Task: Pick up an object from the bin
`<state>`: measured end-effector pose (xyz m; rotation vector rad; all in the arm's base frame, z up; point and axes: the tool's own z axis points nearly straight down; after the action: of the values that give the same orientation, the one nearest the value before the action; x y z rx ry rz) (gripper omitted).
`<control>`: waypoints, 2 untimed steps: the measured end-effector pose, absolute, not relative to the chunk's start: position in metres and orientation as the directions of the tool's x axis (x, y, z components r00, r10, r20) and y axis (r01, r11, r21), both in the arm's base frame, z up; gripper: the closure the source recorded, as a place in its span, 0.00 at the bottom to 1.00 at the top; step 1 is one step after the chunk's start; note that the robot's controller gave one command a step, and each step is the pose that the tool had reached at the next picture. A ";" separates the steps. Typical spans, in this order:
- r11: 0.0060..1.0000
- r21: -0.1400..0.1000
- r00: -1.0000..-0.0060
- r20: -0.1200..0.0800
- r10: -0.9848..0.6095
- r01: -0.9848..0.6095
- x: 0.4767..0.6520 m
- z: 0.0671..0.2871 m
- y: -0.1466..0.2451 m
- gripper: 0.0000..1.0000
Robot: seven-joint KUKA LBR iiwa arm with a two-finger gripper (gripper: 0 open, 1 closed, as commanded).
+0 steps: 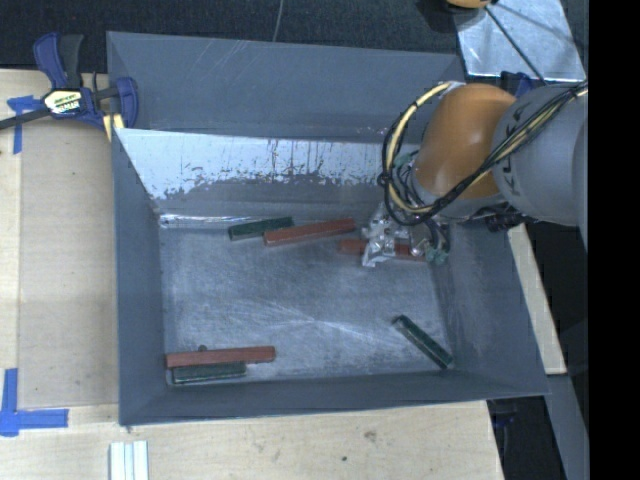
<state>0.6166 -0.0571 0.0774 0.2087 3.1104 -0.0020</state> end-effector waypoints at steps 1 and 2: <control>0.991 0.000 -0.991 -0.024 0.133 0.133 0.617 0.077 -0.057 1.00; 0.987 0.000 -0.987 -0.001 0.161 0.161 0.608 0.107 -0.045 1.00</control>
Offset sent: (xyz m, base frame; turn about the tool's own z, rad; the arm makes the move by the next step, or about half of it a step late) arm -0.0092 0.0169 0.0448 0.0372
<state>0.6079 -0.0454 0.1069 0.2535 3.1305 -0.0004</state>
